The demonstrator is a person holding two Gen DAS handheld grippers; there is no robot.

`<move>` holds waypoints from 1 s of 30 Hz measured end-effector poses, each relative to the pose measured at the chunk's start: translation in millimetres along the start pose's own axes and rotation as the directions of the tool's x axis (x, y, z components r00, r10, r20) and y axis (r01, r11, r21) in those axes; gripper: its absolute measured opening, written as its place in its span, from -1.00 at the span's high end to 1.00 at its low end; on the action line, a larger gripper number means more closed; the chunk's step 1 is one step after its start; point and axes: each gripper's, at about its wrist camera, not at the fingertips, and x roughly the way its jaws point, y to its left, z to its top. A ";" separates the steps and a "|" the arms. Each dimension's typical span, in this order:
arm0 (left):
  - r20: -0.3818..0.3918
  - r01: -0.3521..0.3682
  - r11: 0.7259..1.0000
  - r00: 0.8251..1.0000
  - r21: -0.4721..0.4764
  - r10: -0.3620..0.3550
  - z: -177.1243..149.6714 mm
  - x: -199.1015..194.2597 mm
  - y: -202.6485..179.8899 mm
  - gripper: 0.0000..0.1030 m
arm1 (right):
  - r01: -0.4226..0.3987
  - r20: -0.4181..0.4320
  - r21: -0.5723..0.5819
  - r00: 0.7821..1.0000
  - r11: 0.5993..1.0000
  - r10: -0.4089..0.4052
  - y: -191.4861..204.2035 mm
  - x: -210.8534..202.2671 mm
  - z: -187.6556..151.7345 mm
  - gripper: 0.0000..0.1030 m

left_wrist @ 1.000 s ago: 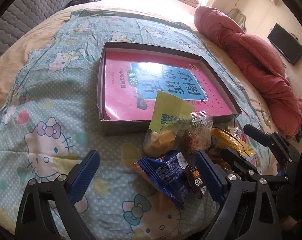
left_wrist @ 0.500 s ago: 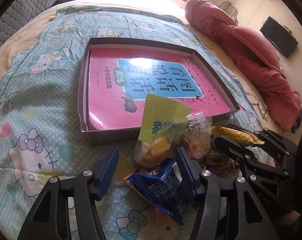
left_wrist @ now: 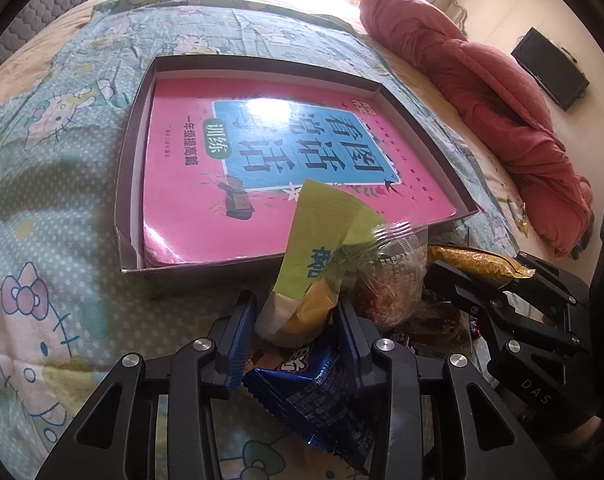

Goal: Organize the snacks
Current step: 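Lift and carry both held snacks over the pink book in the box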

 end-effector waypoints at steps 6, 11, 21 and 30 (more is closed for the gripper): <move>0.008 0.005 1.000 1.000 0.011 -0.005 0.4 -0.5 -0.4 0.24 | -0.012 0.013 0.024 1.000 1.000 0.012 -5.0 -3.8 1.1 0.59; 0.028 0.005 1.000 1.000 0.019 -0.005 0.9 -7.8 -1.3 0.29 | -0.008 0.026 0.034 1.000 0.999 0.007 -7.5 -8.5 3.2 0.60; 0.072 -0.008 1.000 0.997 0.029 0.006 1.6 -22.0 -4.0 0.31 | -0.007 0.039 0.043 0.999 0.999 0.006 -8.0 -15.8 4.9 0.60; 0.121 0.002 1.000 0.993 0.003 -0.002 2.6 -38.9 2.3 0.31 | -0.005 0.067 0.055 0.998 0.998 0.001 -10.2 -26.7 8.7 0.60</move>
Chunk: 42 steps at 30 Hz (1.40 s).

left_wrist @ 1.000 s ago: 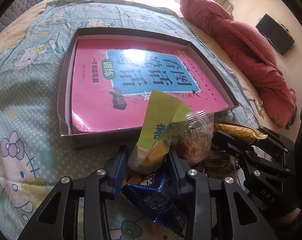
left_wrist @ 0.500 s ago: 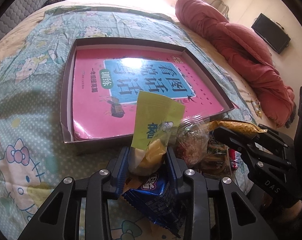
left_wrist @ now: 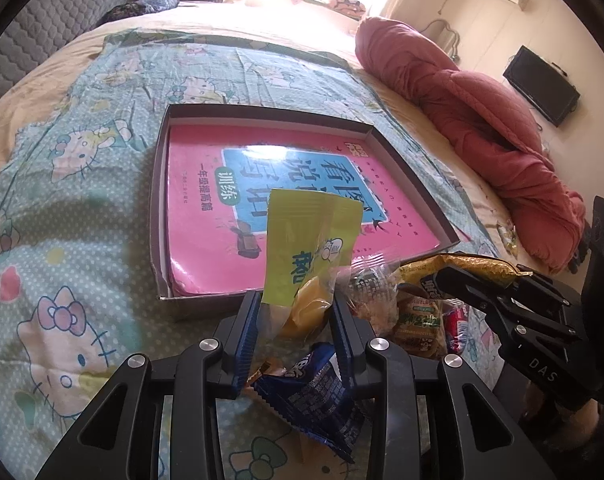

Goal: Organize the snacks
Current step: 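Lift and carry both held snacks over the pink book in the box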

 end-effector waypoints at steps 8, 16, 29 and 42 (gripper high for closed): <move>0.037 0.000 1.000 0.999 -0.011 0.001 -2.2 -15.7 -0.8 0.31 | 0.003 0.015 0.009 1.000 1.000 -0.003 -1.6 -9.1 2.4 0.60; 0.077 -0.010 1.000 0.997 -0.024 0.011 -0.8 -28.1 2.2 0.31 | 0.007 0.050 0.016 0.999 1.000 -0.008 -3.3 -22.8 6.6 0.60; 0.157 -0.009 0.998 0.987 -0.068 0.020 4.1 -48.5 13.2 0.31 | 0.010 0.090 0.034 0.996 0.999 -0.013 -8.5 -35.9 14.3 0.60; 0.195 -0.018 0.995 0.980 -0.094 0.036 11.3 -55.0 20.2 0.31 | 0.029 0.129 0.044 0.991 0.999 -0.034 -15.2 -43.3 21.1 0.60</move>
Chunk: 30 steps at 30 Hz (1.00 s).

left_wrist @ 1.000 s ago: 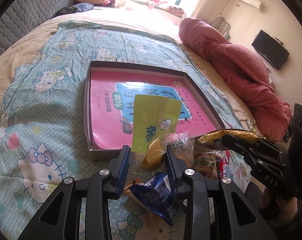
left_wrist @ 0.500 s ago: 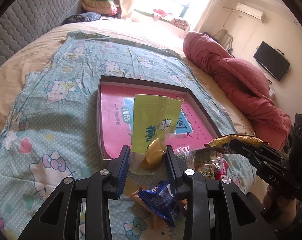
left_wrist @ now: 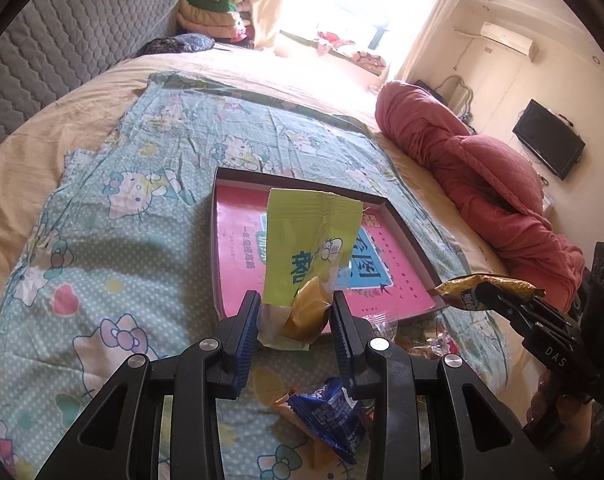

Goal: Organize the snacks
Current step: 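Lift and carry both held snacks over the pink book in the box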

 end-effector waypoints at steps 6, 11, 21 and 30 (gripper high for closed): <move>0.010 -0.004 1.000 1.000 -0.008 0.004 7.3 6.1 1.4 0.31 | 0.021 0.012 0.019 1.000 1.000 -0.021 -10.0 2.6 5.0 0.60; -0.002 -0.017 1.000 1.000 -0.010 0.017 10.0 18.7 2.8 0.31 | 0.042 0.013 0.047 0.999 0.998 -0.043 -20.7 9.8 8.8 0.60; -0.042 -0.030 0.999 0.999 -0.029 0.029 11.7 54.0 2.6 0.31 | 0.064 -0.009 0.082 0.998 0.995 -0.064 -35.7 26.1 8.3 0.60; -0.096 -0.034 0.999 0.995 -0.007 0.033 12.3 83.7 2.9 0.31 | 0.096 -0.057 0.110 0.994 0.989 -0.090 -48.2 43.3 3.0 0.60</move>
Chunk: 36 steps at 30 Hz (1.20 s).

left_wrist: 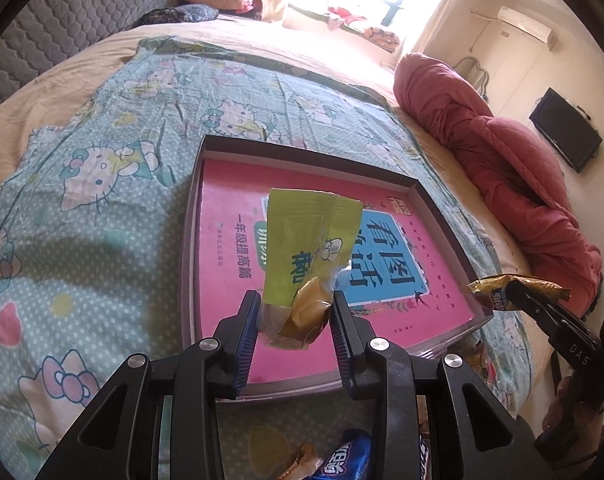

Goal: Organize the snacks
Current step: 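Lift and carry both held snacks over the pink book in the box, then open the left tool to drop the bag in the box while the right tool releases the gold packet there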

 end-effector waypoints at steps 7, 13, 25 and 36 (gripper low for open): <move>-0.010 -0.012 0.999 1.000 0.052 0.012 3.4 12.1 -9.1 0.30 | 0.028 -0.027 0.001 0.999 1.000 -0.028 1.0 13.4 -3.2 0.60; -0.038 -0.008 0.999 0.999 0.047 0.010 1.6 18.5 -5.4 0.30 | 0.063 -0.040 -0.009 0.997 0.998 -0.063 0.9 24.2 -4.4 0.60; -0.047 -0.009 0.999 0.999 0.043 0.011 1.9 21.3 -3.0 0.30 | 0.140 -0.015 -0.056 0.990 0.989 -0.141 1.4 42.1 1.9 0.60; -0.052 0.002 0.999 0.999 0.035 0.000 1.4 21.9 -1.9 0.30 | 0.068 -0.068 -0.076 0.995 0.995 -0.074 14.2 56.9 -0.3 0.57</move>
